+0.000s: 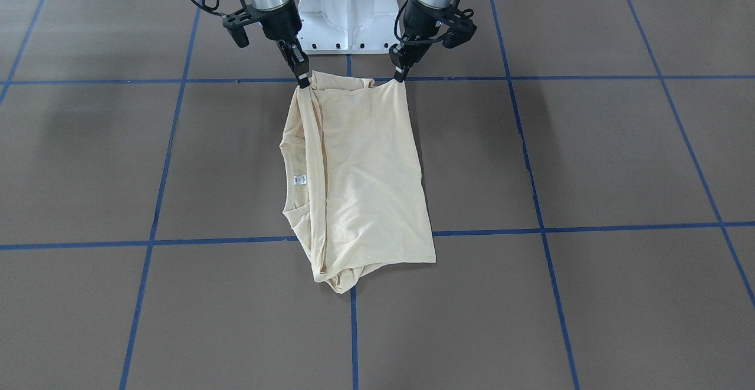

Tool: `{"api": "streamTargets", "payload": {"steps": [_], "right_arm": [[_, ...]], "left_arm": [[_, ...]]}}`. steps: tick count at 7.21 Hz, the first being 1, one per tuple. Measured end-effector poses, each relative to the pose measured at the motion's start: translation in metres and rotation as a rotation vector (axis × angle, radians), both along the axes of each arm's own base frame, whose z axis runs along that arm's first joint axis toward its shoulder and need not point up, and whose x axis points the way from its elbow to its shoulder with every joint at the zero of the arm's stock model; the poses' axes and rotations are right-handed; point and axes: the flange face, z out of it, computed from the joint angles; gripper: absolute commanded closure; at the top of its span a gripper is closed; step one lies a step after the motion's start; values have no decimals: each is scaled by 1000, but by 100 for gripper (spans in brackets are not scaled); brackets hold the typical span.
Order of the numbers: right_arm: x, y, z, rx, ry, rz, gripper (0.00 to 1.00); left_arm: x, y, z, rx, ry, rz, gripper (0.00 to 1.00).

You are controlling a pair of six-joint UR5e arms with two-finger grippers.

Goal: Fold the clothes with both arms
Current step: 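Lift both near corners and fold them over toward the far edge with both grippers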

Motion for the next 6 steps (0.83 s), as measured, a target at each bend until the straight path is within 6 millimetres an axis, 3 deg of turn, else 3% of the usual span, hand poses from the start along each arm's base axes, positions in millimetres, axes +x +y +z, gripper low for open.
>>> {"api": "streamTargets", "payload": {"steps": [1,2,4,6], "right_arm": [[12,0,-10,-6,-3,-5,100],[24,-16,-16,-23,-6,-6,100],[40,-83,-27,-62,-8,-6,100],[35,-148,-33,-56,20,18,100]], "left_arm": [[-13,-5,-11,1,22,-5,100],[-27,-25,-15,12,23,-34,100],[-48,-79,-12,48,-6,-89,100],[-47,-124,-11,53,-33,-143,100]]}}
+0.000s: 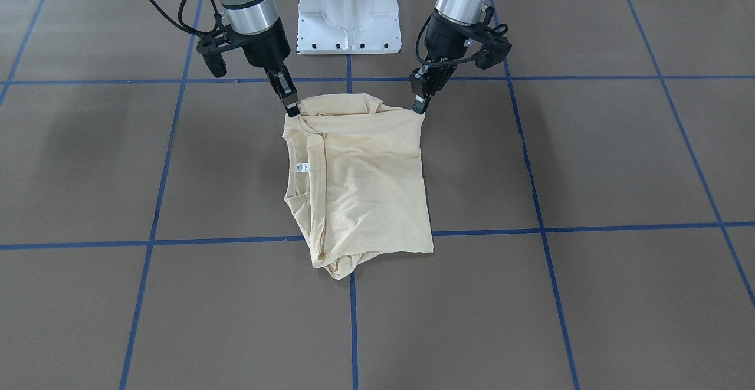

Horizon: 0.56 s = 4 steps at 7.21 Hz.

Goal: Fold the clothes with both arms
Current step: 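Lift both near corners and fold them over toward the far edge with both grippers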

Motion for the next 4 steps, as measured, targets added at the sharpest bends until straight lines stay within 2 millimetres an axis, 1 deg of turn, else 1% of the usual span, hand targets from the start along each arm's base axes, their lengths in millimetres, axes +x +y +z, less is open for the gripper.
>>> {"api": "streamTargets", "payload": {"steps": [2,4], "right_arm": [[-17,-48,-2,7,43,3,100],[-34,-84,0,12,90,-6,100]], "left_arm": [[4,-30,5,8,-6,-35,100],[14,-66,17,36,-22,-60,100]]}}
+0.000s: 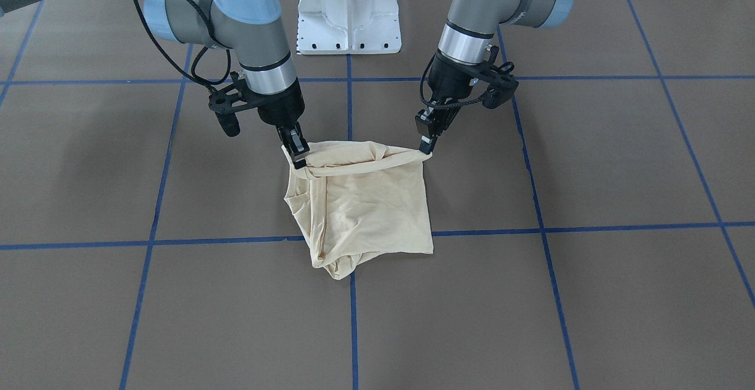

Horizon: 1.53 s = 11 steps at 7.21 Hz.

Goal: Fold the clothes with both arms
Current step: 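Lift both near corners and fold them over toward the far edge with both grippers, then open both grippers and raise them away from the folded shirt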

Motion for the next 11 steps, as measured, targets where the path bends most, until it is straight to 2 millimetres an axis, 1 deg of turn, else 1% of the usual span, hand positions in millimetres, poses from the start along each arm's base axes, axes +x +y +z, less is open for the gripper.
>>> {"api": "streamTargets", "payload": {"steps": [1,2,3,4,5,6,7,8,9,10,11], "right_arm": [[-5,-19,0,0,14,-9,100],[-9,-42,2,7,19,-22,38],[-17,-71,11,22,22,-38,0],[-28,-105,19,45,36,-58,0],[-32,-145,15,75,56,-78,0],[-17,-184,4,94,59,-106,0],[2,-207,-7,101,44,-132,0],[14,-215,-12,106,33,-145,0],[28,-214,-9,118,32,-158,0],[50,-206,6,154,59,-195,0],[82,-192,26,223,115,-266,0]], "left_arm": [[5,-21,8,13,-13,-14,100],[10,-41,16,26,-25,-27,83],[18,-62,23,33,-36,-41,65],[25,-90,30,44,-50,-59,52],[20,-121,39,70,-63,-83,52],[4,-149,46,94,-72,-97,52],[-10,-163,48,105,-67,-82,52],[-18,-165,44,110,-50,-50,51],[-32,-159,36,135,-35,-6,49],[-54,-140,31,192,-39,61,45],[-81,-114,31,275,-72,142,0]]}}
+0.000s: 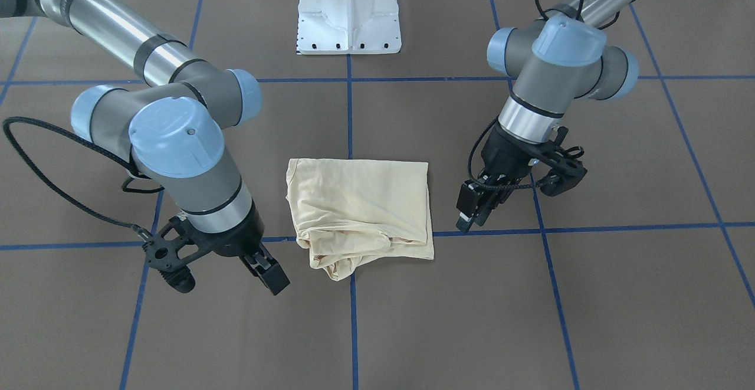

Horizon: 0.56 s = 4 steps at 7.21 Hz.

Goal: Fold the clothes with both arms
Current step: 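Open both grippers and raise them away from the folded shirt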

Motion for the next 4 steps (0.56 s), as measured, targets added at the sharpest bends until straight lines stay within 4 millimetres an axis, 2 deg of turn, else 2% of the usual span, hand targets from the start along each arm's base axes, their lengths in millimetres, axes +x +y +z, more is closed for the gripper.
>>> {"api": "streamTargets", "payload": {"steps": [1,2,3,4], "right_arm": [[42,15,24,94,68,-89,0],[91,26,55,184,129,-185,0],[146,33,92,251,164,-284,0],[200,36,130,299,173,-369,0]], "left_arm": [[-29,29,4,100,-60,84,0],[-59,55,16,193,-125,155,0],[-94,73,37,279,-198,219,0],[-135,81,64,360,-274,284,0]]}}
